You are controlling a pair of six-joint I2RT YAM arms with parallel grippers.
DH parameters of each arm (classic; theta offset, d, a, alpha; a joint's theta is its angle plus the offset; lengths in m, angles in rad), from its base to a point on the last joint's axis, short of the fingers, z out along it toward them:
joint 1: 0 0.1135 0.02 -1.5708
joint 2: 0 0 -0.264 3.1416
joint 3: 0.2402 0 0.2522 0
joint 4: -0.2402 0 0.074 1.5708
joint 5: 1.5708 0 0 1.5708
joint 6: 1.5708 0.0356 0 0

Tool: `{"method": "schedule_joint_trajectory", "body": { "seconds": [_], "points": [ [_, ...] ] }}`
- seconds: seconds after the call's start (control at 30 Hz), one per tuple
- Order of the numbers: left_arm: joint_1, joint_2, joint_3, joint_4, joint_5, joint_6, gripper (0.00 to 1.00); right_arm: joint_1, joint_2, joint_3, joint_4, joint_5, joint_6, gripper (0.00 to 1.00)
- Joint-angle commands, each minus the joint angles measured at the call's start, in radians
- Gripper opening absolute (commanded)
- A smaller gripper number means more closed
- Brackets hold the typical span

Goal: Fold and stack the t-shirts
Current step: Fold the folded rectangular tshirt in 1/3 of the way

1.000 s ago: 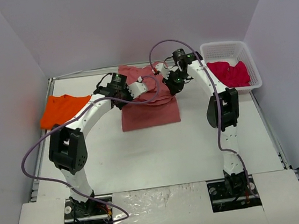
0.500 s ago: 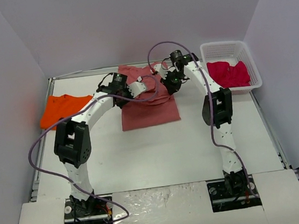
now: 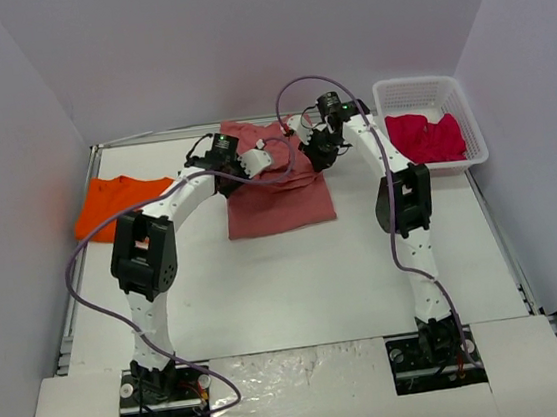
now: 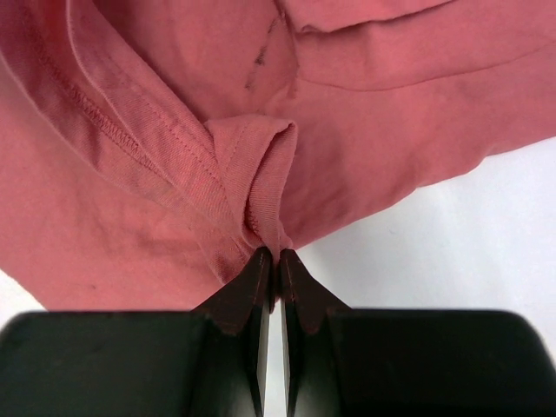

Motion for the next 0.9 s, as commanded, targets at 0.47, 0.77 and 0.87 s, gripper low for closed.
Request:
{"method": "schedule_joint_trajectory", "body": {
  "seconds": [0.47,0.77,0.87],
  "points": [
    [0.021,0.065,0.114,0.037,-0.038,0.0,0.03,-0.016,0.076,0.057,0.085,0.049,0.052,0.38],
    [0.021,0.076,0.17,0.038,-0.055,-0.011,0.17,-0.016,0.047,0.06,0.189,0.085,0.133,0.55],
    [0.02,0.078,0.206,0.037,-0.074,-0.005,0.18,-0.016,0.027,0.063,0.218,0.098,0.156,0.57]
  ]
}}
